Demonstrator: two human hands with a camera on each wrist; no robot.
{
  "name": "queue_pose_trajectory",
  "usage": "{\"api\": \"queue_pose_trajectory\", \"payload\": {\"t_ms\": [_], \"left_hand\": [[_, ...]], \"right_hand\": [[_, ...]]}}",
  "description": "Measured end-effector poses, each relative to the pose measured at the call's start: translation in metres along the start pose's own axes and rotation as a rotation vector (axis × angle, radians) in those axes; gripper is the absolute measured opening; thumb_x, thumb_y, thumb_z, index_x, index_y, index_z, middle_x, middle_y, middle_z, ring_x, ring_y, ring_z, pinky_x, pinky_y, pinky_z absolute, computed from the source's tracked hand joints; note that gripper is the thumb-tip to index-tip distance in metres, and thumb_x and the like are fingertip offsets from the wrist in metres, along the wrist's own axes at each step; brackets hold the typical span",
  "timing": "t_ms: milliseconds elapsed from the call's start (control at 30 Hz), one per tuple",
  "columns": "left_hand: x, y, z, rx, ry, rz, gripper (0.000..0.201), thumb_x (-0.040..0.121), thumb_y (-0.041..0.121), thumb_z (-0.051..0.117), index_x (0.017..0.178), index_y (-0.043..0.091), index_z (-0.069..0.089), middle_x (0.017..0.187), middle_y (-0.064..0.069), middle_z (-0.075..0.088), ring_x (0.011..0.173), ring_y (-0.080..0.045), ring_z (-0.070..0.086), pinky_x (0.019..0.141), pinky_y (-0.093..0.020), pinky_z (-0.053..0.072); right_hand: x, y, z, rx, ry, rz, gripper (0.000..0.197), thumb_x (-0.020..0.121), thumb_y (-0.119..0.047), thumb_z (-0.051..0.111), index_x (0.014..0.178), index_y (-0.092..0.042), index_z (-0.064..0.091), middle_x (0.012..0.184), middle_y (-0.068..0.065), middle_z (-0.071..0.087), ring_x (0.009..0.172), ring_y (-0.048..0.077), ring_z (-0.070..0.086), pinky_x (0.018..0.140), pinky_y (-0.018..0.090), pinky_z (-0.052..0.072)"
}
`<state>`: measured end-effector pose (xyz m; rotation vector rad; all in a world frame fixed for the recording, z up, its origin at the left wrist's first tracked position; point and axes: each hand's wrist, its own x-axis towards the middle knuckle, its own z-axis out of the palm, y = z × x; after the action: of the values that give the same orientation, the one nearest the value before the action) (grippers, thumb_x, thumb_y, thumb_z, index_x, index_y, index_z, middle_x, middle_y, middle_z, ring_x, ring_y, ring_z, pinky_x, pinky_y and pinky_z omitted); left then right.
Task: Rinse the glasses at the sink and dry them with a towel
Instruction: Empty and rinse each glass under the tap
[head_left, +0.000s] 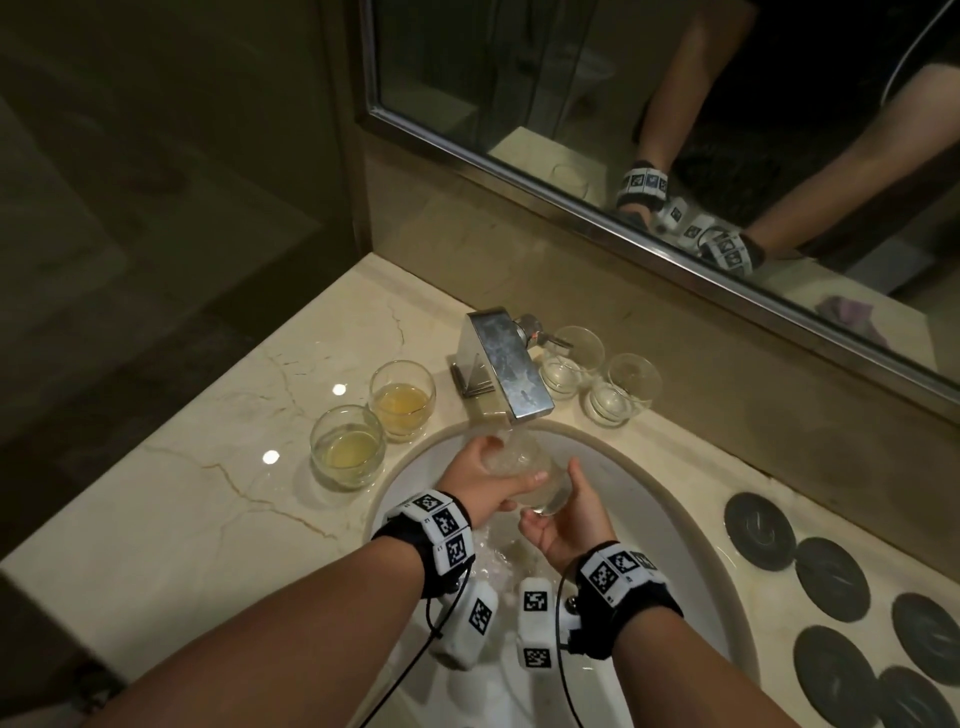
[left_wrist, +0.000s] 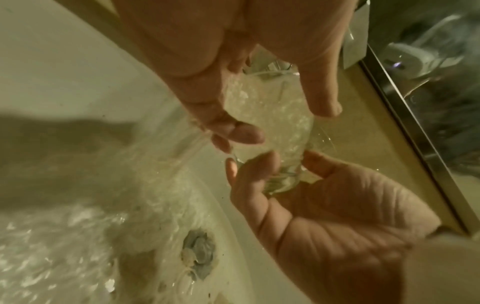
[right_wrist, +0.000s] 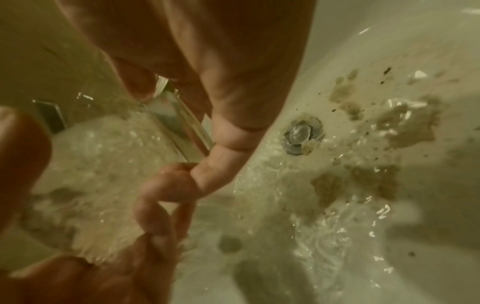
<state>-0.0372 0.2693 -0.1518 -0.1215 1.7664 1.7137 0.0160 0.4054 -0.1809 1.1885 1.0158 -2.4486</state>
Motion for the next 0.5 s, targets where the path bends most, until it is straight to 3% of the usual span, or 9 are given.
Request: {"api": "queue_pose_trajectory", "payload": {"t_ms": [67, 100, 167, 233, 267, 367, 433, 500], "left_hand": [[0.001, -0.002, 0.0, -0.025, 0.008, -0.007, 0.066, 0.07, 0.032, 0.085, 0.125, 0.024, 0.049, 0.129, 0.006, 0.048, 0.093, -0.017, 0.068, 0.085, -0.035, 0.058], [0.002, -0.004, 0.0, -0.058, 0.001, -0.012, 0.067, 0.07, 0.031, 0.085, 0.126, 0.024, 0.049, 0.131, 0.005, 0.049, 0.096, -0.018, 0.068, 0.086, -0.035, 0.058], [0.003, -0.007, -0.001, -0.109, -0.029, -0.018, 0.072, 0.07, 0.025, 0.085, 0.131, 0.022, 0.047, 0.131, 0.001, 0.051, 0.104, -0.021, 0.066, 0.085, -0.034, 0.058], [0.005, -0.008, -0.001, -0.107, -0.06, -0.018, 0.072, 0.07, 0.02, 0.086, 0.131, 0.022, 0.048, 0.129, -0.001, 0.054, 0.103, -0.023, 0.068, 0.082, -0.033, 0.059], [0.006, -0.008, 0.0, -0.1, -0.064, -0.014, 0.069, 0.069, 0.019, 0.086, 0.127, 0.023, 0.049, 0.129, -0.003, 0.054, 0.1, -0.023, 0.069, 0.08, -0.034, 0.059], [0.009, -0.011, 0.002, -0.113, -0.028, -0.012, 0.067, 0.065, 0.026, 0.089, 0.12, 0.023, 0.052, 0.124, -0.005, 0.058, 0.092, -0.021, 0.071, 0.079, -0.036, 0.06], [0.011, -0.012, 0.002, -0.125, -0.02, -0.022, 0.073, 0.063, 0.032, 0.089, 0.124, 0.021, 0.052, 0.126, -0.005, 0.057, 0.094, -0.02, 0.07, 0.082, -0.037, 0.059], [0.01, -0.012, 0.003, -0.142, -0.038, -0.024, 0.079, 0.064, 0.03, 0.089, 0.131, 0.021, 0.049, 0.132, -0.001, 0.05, 0.101, -0.02, 0.067, 0.085, -0.037, 0.059]], "right_hand": [[0.0, 0.001, 0.002, 0.042, 0.0, -0.016, 0.057, 0.09, -0.045, 0.054, 0.129, -0.004, 0.055, 0.099, 0.018, 0.061, 0.059, 0.024, 0.06, 0.047, 0.026, 0.054], [0.001, 0.002, 0.002, 0.045, 0.014, -0.021, 0.059, 0.089, -0.043, 0.056, 0.131, -0.002, 0.053, 0.095, 0.016, 0.061, 0.055, 0.021, 0.058, 0.045, 0.025, 0.053], [0.001, 0.004, 0.0, 0.016, 0.036, -0.019, 0.064, 0.09, -0.054, 0.052, 0.132, -0.004, 0.054, 0.081, 0.009, 0.061, 0.042, 0.013, 0.049, 0.04, 0.021, 0.048], [0.001, 0.005, -0.002, -0.028, 0.037, -0.002, 0.071, 0.088, -0.066, 0.047, 0.129, -0.009, 0.056, 0.078, 0.008, 0.065, 0.04, 0.011, 0.047, 0.039, 0.021, 0.047], [-0.001, 0.004, -0.002, -0.021, 0.026, 0.003, 0.071, 0.088, -0.066, 0.046, 0.128, -0.008, 0.056, 0.082, 0.011, 0.067, 0.045, 0.014, 0.051, 0.041, 0.022, 0.05], [-0.003, 0.001, 0.003, 0.06, -0.006, -0.026, 0.064, 0.082, -0.045, 0.056, 0.128, 0.0, 0.053, 0.097, 0.019, 0.062, 0.066, 0.026, 0.058, 0.047, 0.025, 0.054], [-0.004, 0.0, 0.004, 0.066, 0.0, -0.053, 0.063, 0.083, -0.043, 0.058, 0.128, 0.0, 0.052, 0.091, 0.016, 0.061, 0.057, 0.021, 0.056, 0.043, 0.023, 0.051], [-0.003, -0.001, 0.0, 0.04, -0.007, -0.052, 0.06, 0.09, -0.057, 0.047, 0.121, -0.006, 0.059, 0.074, 0.007, 0.062, 0.039, 0.011, 0.046, 0.038, 0.018, 0.045]]}}
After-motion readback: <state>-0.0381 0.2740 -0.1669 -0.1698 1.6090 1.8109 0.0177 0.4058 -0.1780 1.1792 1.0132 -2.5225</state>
